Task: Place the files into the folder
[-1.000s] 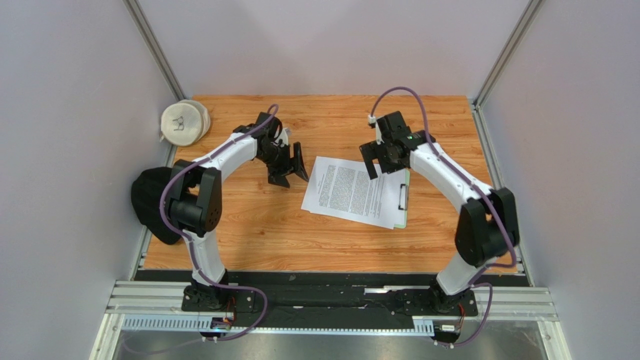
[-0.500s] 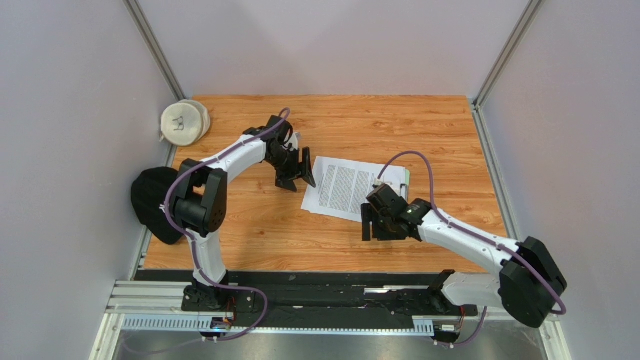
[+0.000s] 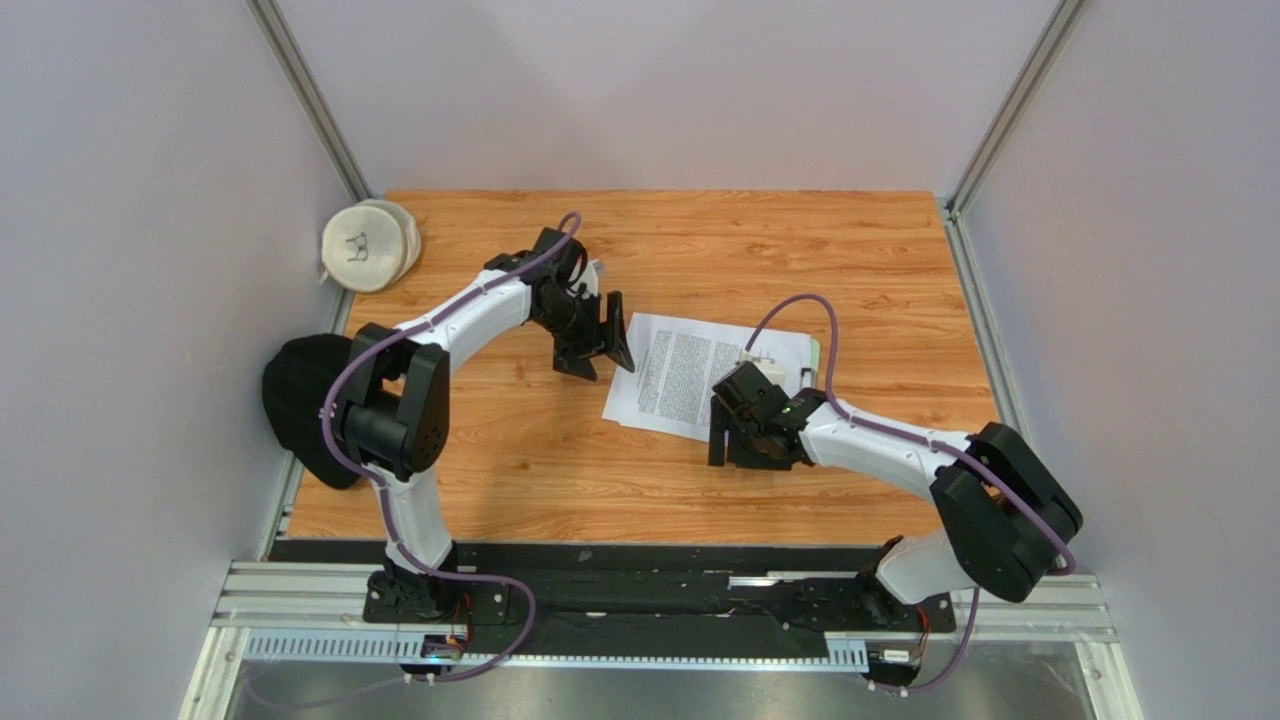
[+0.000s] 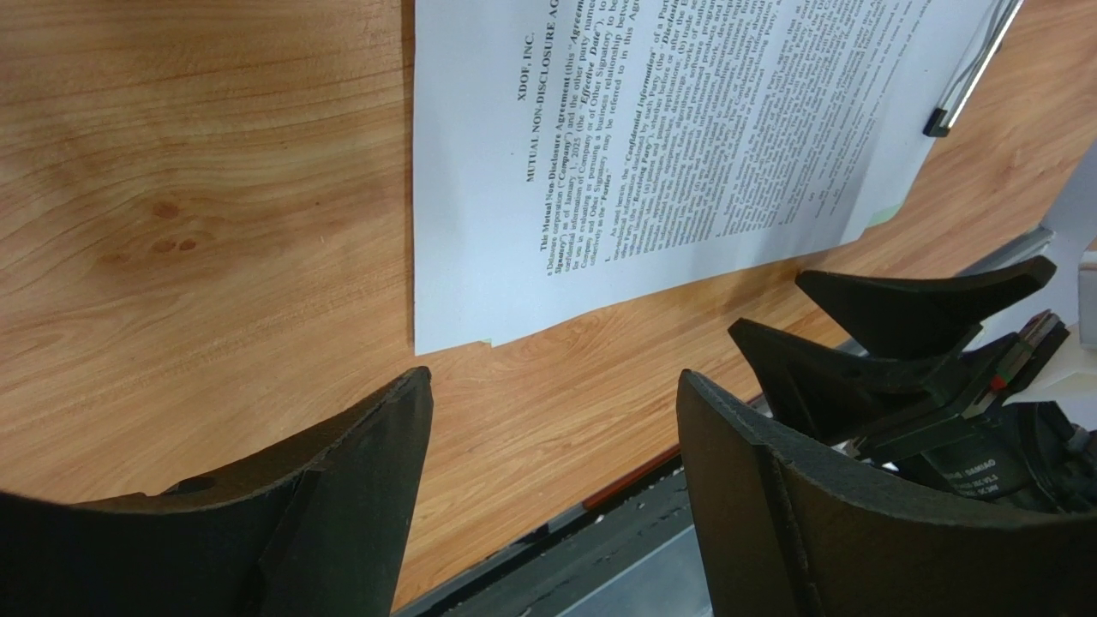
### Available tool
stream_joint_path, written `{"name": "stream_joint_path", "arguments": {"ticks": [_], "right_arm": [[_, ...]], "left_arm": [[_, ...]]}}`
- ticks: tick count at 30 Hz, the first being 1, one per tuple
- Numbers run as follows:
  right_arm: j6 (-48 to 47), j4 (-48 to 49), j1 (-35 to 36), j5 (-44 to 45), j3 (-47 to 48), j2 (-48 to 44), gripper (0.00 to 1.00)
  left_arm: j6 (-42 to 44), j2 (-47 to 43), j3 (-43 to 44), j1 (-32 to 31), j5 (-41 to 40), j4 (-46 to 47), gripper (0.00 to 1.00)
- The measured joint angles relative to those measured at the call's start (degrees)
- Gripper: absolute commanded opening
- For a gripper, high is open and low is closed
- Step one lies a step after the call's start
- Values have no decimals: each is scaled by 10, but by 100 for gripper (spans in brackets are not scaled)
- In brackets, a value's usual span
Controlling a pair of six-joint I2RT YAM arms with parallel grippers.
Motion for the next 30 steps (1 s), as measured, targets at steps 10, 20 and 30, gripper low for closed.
{"name": "stream_joint_path", "arguments": {"ticks": [10, 20, 30], "right_arm": [[-5, -3, -29, 32, 16, 17, 84], [-37, -48, -37, 75, 57, 10, 100], [-108, -83, -191, 0, 129, -42, 89]], "left_arm": [[0, 0, 7, 0, 1, -1, 78], [-5, 0, 28, -7, 11, 0, 78], [-49, 72, 116, -73, 22, 32, 73]]}}
